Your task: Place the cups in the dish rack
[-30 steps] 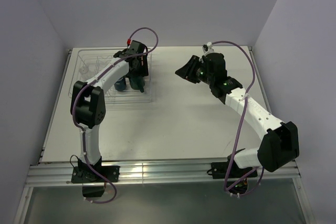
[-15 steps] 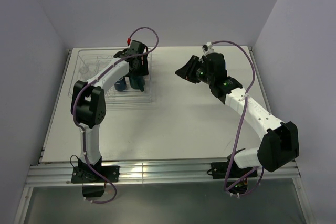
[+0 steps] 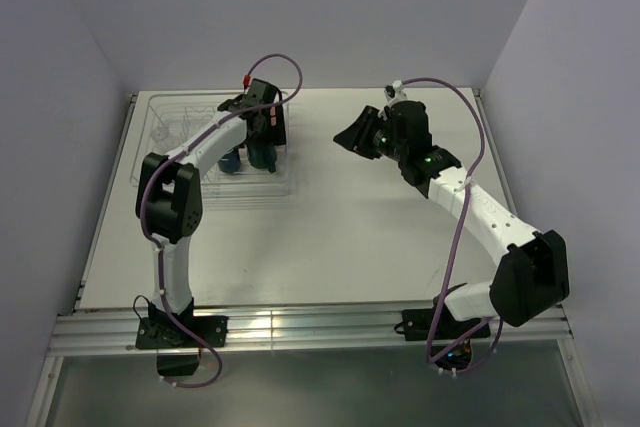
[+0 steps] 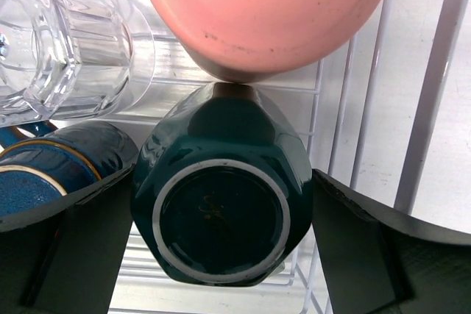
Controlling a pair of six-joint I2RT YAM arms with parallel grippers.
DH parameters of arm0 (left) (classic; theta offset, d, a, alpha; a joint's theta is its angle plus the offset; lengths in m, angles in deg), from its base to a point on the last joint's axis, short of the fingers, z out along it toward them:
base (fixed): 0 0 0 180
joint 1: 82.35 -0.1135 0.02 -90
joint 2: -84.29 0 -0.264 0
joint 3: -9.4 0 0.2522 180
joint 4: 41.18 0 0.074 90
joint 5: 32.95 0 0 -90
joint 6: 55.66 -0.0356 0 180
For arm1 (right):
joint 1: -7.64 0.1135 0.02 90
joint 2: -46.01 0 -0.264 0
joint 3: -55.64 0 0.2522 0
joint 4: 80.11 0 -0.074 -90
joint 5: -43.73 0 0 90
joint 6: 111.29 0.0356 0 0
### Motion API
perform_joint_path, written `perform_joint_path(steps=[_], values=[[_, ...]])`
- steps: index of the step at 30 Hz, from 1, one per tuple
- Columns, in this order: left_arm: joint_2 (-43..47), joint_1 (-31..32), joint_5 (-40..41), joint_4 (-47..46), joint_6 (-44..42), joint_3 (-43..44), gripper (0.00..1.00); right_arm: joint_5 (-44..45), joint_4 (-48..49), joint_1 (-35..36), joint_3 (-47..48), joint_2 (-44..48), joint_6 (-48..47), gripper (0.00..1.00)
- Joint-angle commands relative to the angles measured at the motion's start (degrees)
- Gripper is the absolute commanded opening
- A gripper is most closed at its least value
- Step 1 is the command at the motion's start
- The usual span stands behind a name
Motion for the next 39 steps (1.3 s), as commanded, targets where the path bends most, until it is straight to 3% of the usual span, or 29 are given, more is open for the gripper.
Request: perform_joint_path(steps=[1,20,25,28,33,34,39], values=[[0.77,0.25,-0.67,-1.41,-0.12,-0.03,0.99,-0.04,1.19,-0.04,1.26,-0.31,-1.11,0.4],[11.49,1.04,0.47,4.47,-0.29,7.35,0.99,1.36,-1.53,-0.04,2.85,0.74,-2.34,0.4],[18.6,1.65,-1.28,8.52,-0.56,12.62,0.99,3.29,-4.69,-0.04,4.86,3.29,-3.66,0.42],[25.36,2.18,-3.56,8.26,-0.82,10.19,0.99,5.4,-7.85,-0.04,6.01,6.27,-5.24,0.45],[39.67,3.41,-7.52,2.2,-0.47,-2.99,0.99,11.8,-11.28,-0.04,3.82,16.35,-8.14,0.6],[41.36,3.41,-8.05,1.15,-0.38,-7.54,0.99,12.95,-12.16,-0.04,3.03,18.3,-8.58,0.68],[49.1,3.5,-9.99,-1.14,-0.47,-14.44,0.99,19.28,-13.57,-0.04,-1.37,30.25,-10.78,0.98]])
